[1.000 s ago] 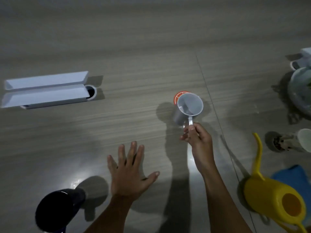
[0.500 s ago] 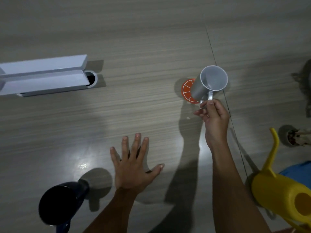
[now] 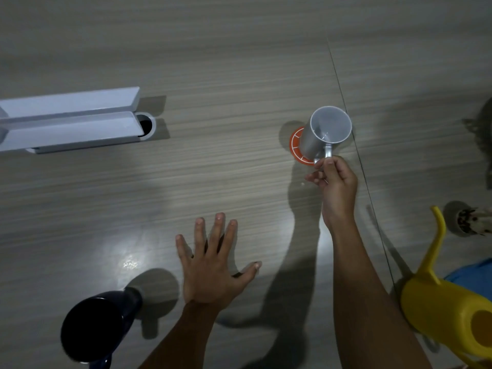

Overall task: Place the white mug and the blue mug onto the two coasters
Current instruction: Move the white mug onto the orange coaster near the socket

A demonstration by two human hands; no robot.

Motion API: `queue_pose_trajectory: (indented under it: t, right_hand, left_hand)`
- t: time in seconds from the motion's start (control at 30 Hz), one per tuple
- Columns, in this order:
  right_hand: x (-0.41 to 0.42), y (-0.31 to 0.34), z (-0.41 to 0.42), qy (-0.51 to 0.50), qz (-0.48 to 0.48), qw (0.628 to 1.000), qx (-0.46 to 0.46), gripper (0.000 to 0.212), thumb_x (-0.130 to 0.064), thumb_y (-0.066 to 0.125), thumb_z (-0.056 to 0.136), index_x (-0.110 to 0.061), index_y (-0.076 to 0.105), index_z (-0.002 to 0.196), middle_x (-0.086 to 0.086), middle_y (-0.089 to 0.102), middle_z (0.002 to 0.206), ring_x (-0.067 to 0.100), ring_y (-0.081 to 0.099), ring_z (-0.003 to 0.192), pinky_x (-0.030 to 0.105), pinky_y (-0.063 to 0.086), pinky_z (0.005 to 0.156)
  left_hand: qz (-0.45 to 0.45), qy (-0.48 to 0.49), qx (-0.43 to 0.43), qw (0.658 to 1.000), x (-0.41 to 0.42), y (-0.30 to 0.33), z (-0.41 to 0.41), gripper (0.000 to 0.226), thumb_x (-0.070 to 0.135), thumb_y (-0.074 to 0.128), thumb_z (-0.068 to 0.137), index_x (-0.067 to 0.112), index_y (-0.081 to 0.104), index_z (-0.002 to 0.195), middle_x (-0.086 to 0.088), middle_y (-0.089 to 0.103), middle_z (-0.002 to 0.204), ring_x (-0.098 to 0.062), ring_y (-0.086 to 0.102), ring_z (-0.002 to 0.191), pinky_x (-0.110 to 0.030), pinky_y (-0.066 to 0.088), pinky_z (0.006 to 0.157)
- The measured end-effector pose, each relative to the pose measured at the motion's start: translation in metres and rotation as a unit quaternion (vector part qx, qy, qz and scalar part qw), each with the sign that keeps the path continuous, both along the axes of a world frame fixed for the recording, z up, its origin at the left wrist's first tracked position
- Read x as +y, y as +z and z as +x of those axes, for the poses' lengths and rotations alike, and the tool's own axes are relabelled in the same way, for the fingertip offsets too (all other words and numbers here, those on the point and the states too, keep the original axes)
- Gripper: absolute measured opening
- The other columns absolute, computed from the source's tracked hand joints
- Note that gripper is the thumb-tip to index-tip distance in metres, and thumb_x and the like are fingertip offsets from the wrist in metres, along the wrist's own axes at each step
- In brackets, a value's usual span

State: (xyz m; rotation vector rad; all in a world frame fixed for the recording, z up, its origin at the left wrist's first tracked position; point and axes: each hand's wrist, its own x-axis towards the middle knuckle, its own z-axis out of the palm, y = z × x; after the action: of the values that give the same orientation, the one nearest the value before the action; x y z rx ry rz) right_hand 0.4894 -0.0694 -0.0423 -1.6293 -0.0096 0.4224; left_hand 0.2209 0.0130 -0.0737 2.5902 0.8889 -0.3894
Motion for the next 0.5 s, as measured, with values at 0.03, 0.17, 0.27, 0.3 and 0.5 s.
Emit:
queue_pose_trajectory:
  t: [0.03,0.17,0.27,0.3,0.5]
  right_hand:
    - [0.0006,0.0002,0.0002,0.0,-0.001,1.0,-0.003,0.029,-0.013,0.049,0.101,-0.018,0.064,0.076,0.0,0.064,0.079,0.016,0.06,0.061,0.033,0.058,0.07]
    - [0.0019,0.0009,0.0013,0.003,0.004,1.0,-0.009,0.03,-0.013,0.049,0.101,-0.018,0.064,0.075,0.006,0.061,0.08,0.014,0.06,0.06,0.033,0.058,0.069]
    - [0.0028,0.0001,0.0016,0.009,0.007,1.0,-0.012,0.027,-0.016,0.05,0.098,-0.019,0.064,0.075,0.007,0.06,0.081,0.015,0.06,0.06,0.038,0.058,0.071]
    - [0.0032,-0.0007,0.0013,0.009,0.007,1.0,-0.012,0.026,-0.016,0.05,0.098,-0.019,0.064,0.075,0.007,0.061,0.081,0.015,0.059,0.06,0.038,0.058,0.071]
    - [0.0057,-0.0018,-0.0014,-0.003,0.007,1.0,-0.012,0.029,-0.011,0.049,0.1,-0.018,0.064,0.077,0.0,0.063,0.076,0.016,0.059,0.059,0.038,0.058,0.069]
  left_hand:
    - [-0.001,-0.001,0.001,1.0,0.0,-0.0003,0.0002,0.099,0.089,0.033,0.081,0.035,0.004,0.16,0.003,0.0,0.171,-0.033,-0.007,0.156,-0.074,0.005,0.117]
    - [0.001,-0.001,0.002,1.0,-0.0002,-0.0009,0.0008,0.099,0.089,0.031,0.081,0.036,0.002,0.159,0.002,-0.001,0.171,-0.033,-0.008,0.156,-0.074,0.005,0.117]
    - [0.001,0.002,0.001,1.0,-0.0002,-0.0007,0.0,0.099,0.089,0.032,0.081,0.035,0.004,0.16,0.002,0.0,0.171,-0.034,-0.007,0.156,-0.074,0.005,0.117]
    - [0.001,0.002,0.0,1.0,-0.0003,-0.0008,-0.0002,0.099,0.088,0.032,0.081,0.035,0.004,0.16,0.002,0.001,0.171,-0.034,-0.007,0.156,-0.074,0.005,0.116]
    - [0.002,0.004,-0.015,1.0,-0.0012,-0.0023,-0.0003,0.099,0.087,0.038,0.08,0.034,0.011,0.16,0.002,0.006,0.171,-0.034,-0.002,0.157,-0.075,0.008,0.116]
